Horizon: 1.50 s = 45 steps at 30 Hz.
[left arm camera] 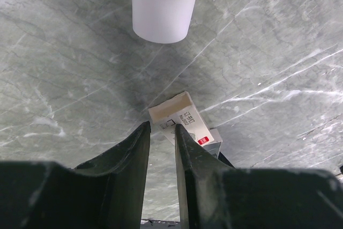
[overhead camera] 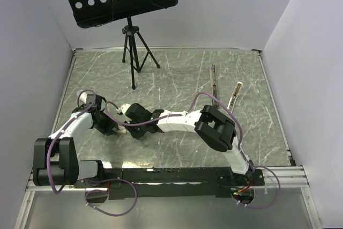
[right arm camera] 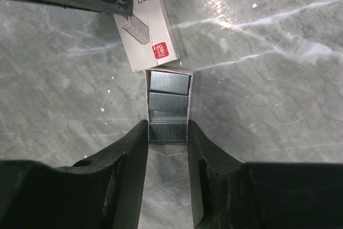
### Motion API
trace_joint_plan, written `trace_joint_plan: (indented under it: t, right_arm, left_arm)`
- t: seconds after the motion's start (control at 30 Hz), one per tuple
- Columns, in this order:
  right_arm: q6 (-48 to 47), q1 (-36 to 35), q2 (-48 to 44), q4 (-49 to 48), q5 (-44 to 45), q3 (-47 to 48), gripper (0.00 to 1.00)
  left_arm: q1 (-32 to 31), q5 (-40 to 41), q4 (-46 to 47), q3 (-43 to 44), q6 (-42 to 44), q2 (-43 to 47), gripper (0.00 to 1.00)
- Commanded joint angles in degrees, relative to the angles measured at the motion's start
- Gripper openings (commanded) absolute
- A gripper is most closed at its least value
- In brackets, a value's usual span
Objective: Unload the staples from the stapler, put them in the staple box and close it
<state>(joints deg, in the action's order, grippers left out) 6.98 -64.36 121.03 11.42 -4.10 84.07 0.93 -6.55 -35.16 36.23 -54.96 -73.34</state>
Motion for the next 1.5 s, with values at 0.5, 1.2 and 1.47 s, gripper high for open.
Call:
trace_joint_plan:
  t: [0.5, 1.2, 1.47]
  right_arm:
    - [-0.65, 0.20, 0.69, -1.67, -0.38, 0.30, 0.36]
    - [-1.97, -0.15, 2.45, -1.93, -4.69, 2.23, 0.36]
    - [-5.22, 0.02, 4.21, 0.44, -6.71, 4.43, 0.36]
  left_arm:
    - [-0.14, 0.92, -0.26, 0.42, 0.12, 1.01, 0.31]
    - [-0.40, 1.10, -0.35, 0.42, -0.06, 1.01, 0.30]
    - [-0.40, 1.10, -0.44, 0.42, -0.15, 1.36, 0.31]
